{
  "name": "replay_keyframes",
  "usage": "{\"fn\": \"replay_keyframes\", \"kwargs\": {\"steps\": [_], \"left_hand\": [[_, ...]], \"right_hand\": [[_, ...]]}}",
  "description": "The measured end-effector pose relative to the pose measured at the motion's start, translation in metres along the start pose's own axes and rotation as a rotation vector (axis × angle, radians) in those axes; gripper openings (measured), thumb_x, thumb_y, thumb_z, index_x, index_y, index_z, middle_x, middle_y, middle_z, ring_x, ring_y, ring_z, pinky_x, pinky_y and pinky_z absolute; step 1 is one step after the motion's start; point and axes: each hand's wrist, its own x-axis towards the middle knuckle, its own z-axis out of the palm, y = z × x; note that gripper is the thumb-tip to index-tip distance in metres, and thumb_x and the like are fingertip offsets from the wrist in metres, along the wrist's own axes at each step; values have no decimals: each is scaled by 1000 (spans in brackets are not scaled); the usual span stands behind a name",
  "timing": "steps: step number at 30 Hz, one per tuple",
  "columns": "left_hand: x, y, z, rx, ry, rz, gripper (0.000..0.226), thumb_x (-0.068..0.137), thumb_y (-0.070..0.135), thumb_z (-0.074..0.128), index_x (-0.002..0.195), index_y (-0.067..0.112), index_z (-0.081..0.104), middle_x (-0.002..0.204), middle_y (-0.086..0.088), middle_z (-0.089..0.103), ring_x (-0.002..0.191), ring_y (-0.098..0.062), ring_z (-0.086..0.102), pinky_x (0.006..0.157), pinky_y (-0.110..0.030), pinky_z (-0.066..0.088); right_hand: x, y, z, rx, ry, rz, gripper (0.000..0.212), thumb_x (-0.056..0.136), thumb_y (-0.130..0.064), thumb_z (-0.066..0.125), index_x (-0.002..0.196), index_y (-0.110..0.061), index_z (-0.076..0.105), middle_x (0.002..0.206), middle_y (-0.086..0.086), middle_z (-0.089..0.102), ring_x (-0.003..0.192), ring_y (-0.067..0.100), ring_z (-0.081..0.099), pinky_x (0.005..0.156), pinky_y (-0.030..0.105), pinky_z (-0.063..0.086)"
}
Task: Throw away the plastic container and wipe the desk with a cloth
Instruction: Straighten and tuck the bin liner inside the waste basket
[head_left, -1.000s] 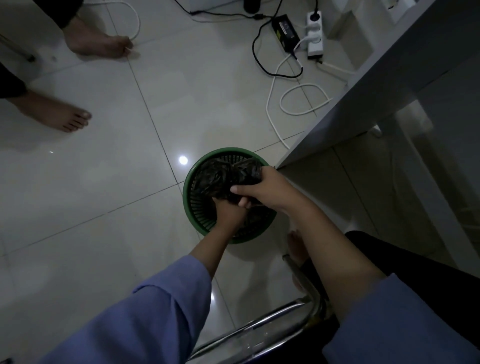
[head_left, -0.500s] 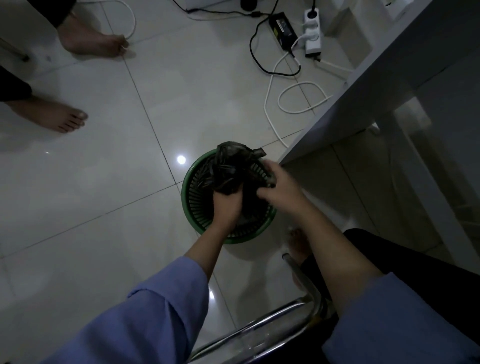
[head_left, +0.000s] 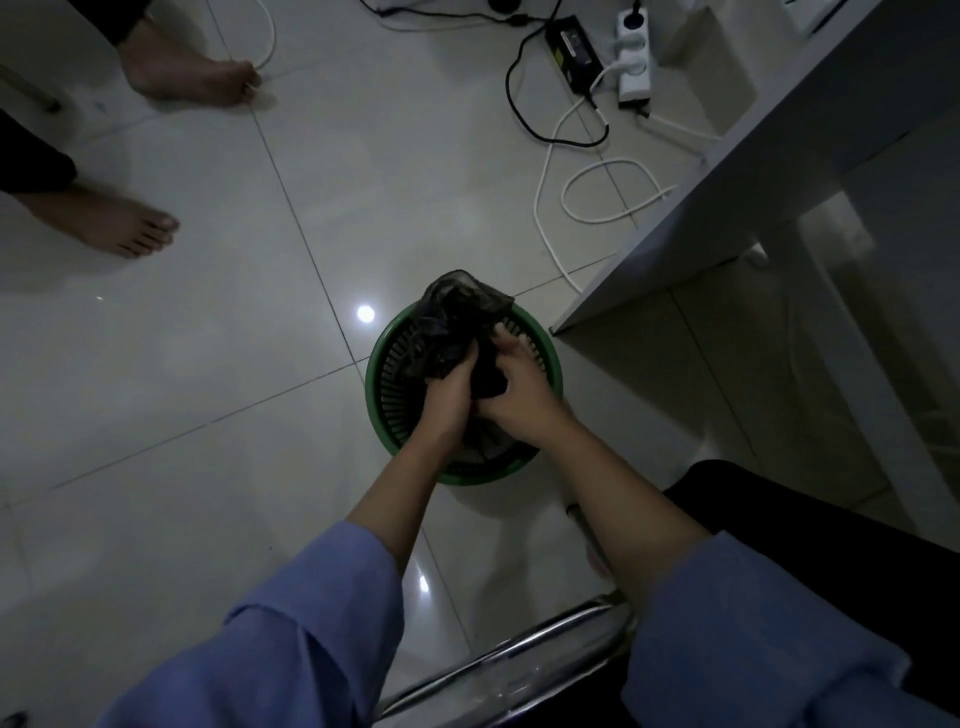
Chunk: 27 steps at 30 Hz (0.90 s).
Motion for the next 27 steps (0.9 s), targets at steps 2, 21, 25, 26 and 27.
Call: {"fn": "replay_keyframes", "kwargs": {"steps": [2,21,25,26,27], "left_hand": [[3,0,-8,-6,-117,-22,47,89,46,42,123,18,59,127,-3,60,121,-20,53,103,-33,39],[-10,54,-32,2008,-265,1157,82,66,21,71,139,15,36,104,1,71,111,-24,60,100,-63,28],[-9,56,-28,1904,-294,924,65,79,15,51,139,7,29,91,-8,69,86,-29,60,81,-38,41],[-11,53,-29,1880,-274,886,56,81,15,48,135,8,33,92,-9,67,86,-30,59,74,-36,40],[-12,51,-29,1855,-255,850,46,83,15,46,128,8,37,93,-10,66,86,-30,59,68,-35,39]], "right_hand": [[-3,-9,0,-5,-31,-5,54,78,-17,58,131,-17,48,153,2,26,144,23,14,111,58,20],[-25,-22,-8,-162,33,-48,44,70,-44,53,106,-19,58,106,6,65,106,24,55,91,46,47],[-24,-21,-14,-273,56,-43,26,72,-25,59,92,-9,62,96,13,60,101,33,48,92,46,40],[-24,-23,-14,-307,78,-44,21,74,-20,58,90,-8,63,96,14,59,99,33,49,93,45,39],[-23,-23,-13,-339,92,-42,18,75,-16,56,89,-7,63,96,13,58,99,33,49,94,44,37]]}}
